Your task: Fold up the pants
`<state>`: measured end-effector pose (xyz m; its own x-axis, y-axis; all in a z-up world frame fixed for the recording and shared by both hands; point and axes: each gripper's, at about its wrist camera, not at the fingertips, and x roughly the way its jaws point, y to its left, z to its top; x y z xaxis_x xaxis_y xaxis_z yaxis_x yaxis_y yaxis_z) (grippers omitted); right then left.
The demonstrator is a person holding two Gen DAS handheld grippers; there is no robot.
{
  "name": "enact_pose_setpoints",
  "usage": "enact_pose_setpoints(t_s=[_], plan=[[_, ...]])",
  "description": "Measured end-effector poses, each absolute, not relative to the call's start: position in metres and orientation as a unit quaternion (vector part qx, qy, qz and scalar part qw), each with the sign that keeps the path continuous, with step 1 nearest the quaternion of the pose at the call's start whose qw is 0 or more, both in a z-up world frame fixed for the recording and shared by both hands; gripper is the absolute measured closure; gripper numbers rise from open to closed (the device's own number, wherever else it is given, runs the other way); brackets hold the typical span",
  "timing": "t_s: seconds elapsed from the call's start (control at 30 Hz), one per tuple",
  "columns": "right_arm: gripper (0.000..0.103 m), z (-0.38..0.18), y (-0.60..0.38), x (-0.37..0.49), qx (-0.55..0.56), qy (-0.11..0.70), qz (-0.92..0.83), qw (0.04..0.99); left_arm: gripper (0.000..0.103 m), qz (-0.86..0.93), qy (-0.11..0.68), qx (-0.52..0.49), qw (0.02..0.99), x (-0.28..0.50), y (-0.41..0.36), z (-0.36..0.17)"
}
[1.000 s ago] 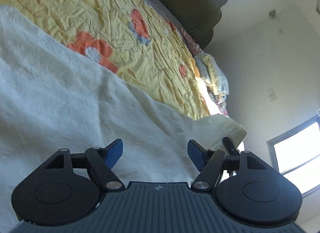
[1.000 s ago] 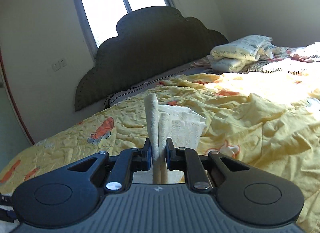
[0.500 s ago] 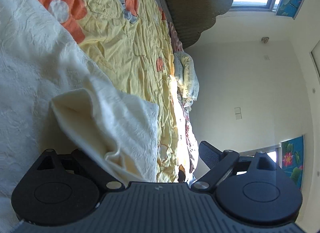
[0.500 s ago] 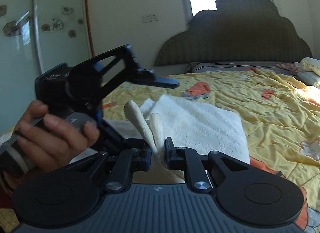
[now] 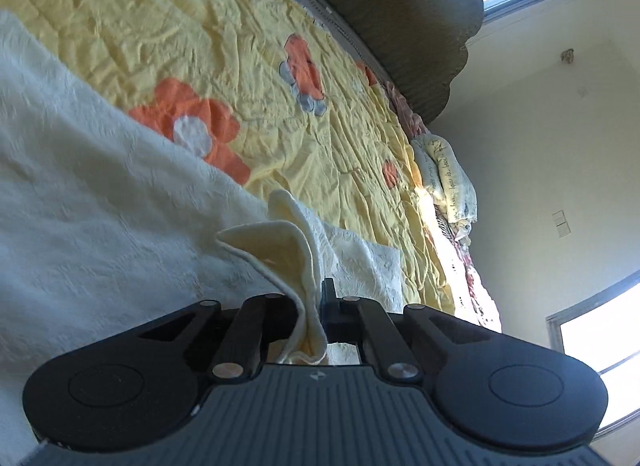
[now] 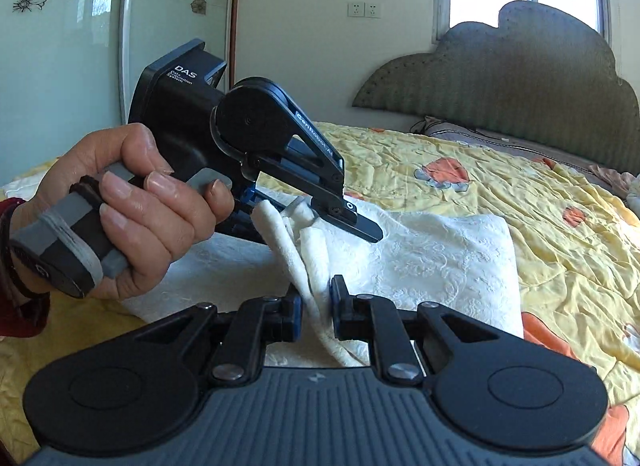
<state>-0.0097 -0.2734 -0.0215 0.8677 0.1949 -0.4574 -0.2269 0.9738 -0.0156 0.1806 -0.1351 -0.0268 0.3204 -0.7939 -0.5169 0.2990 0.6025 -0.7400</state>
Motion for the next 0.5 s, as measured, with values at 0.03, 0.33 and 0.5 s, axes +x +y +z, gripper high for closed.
enact_pose_setpoints(t_s=[0.03,0.33,0.5], plan=[[0.089,-0.021,-0.268,-0.008,-0.038,0.229,0.117,0.966,0.099,-0.352,0.445,-0.253,0.784,0.177,-0.129,-0.019],[0.089,-0.021,-0.208,0.017,-0.075,0.224,0.218,0.947,0.099,-0.274,0.390,-0.166,0.863,0.163,-0.062,-0.002],[0.089,-0.028,-0.185,0.020,-0.083,0.228,0.245,0.938,0.099,-0.250,0.379,-0.143,0.880,0.159,-0.038,-0.009]])
